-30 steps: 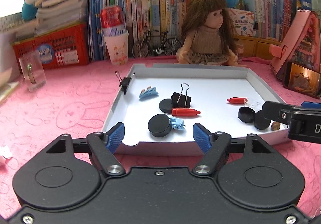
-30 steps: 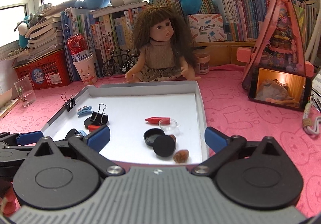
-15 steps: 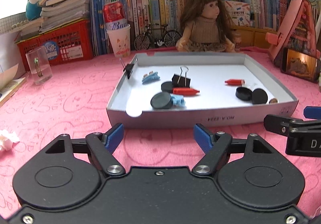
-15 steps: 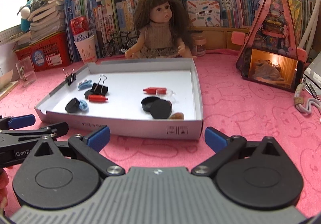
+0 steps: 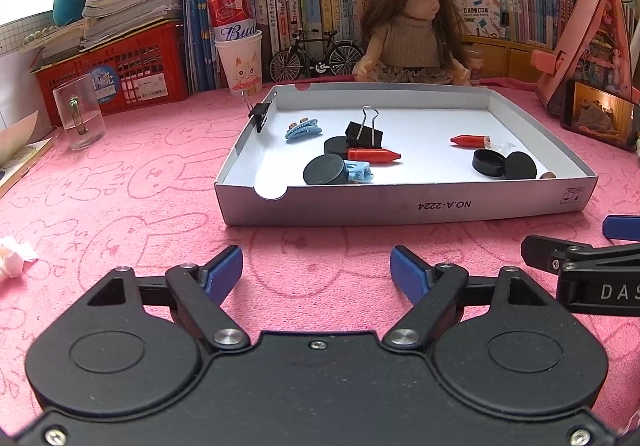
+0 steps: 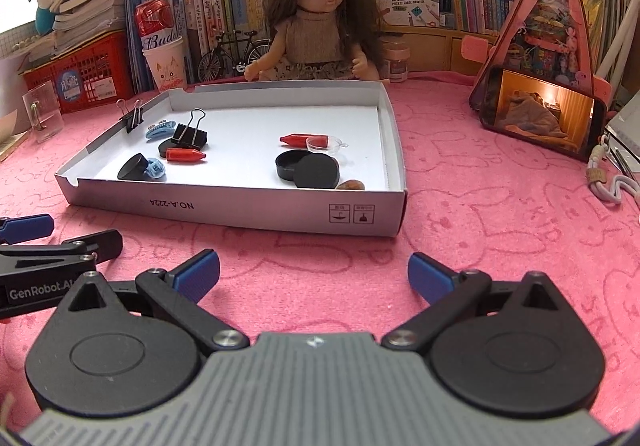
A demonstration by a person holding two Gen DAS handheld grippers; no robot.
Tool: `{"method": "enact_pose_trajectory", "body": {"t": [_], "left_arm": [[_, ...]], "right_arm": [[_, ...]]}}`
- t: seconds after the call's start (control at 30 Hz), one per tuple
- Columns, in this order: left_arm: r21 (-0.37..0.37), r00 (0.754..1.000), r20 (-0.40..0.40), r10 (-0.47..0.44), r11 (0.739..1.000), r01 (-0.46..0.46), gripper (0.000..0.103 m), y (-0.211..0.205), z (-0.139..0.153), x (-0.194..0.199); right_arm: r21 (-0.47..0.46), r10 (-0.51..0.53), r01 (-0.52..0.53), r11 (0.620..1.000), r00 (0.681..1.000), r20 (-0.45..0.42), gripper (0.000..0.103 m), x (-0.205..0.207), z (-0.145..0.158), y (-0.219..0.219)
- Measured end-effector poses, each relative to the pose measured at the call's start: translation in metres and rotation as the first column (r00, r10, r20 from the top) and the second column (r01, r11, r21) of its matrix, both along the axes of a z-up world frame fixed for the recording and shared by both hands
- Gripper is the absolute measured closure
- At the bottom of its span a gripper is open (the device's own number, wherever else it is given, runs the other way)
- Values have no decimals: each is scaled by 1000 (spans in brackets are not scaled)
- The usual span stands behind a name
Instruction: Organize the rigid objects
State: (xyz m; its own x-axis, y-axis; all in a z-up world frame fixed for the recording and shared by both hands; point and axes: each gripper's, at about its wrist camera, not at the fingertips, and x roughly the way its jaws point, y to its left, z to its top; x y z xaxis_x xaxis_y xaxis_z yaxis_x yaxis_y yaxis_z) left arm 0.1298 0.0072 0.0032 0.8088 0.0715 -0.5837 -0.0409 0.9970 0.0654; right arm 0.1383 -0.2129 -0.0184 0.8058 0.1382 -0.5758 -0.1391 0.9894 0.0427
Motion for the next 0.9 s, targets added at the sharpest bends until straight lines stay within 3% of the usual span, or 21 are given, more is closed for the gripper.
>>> {"method": "enact_pose_trajectory", "body": {"t": [0.9], "left_arm": [[-59, 1000, -21, 20, 998, -22, 10, 12, -3, 4]], "right_arm": [[-55, -9, 9, 998, 1000, -10, 0, 2, -2, 6]]}}
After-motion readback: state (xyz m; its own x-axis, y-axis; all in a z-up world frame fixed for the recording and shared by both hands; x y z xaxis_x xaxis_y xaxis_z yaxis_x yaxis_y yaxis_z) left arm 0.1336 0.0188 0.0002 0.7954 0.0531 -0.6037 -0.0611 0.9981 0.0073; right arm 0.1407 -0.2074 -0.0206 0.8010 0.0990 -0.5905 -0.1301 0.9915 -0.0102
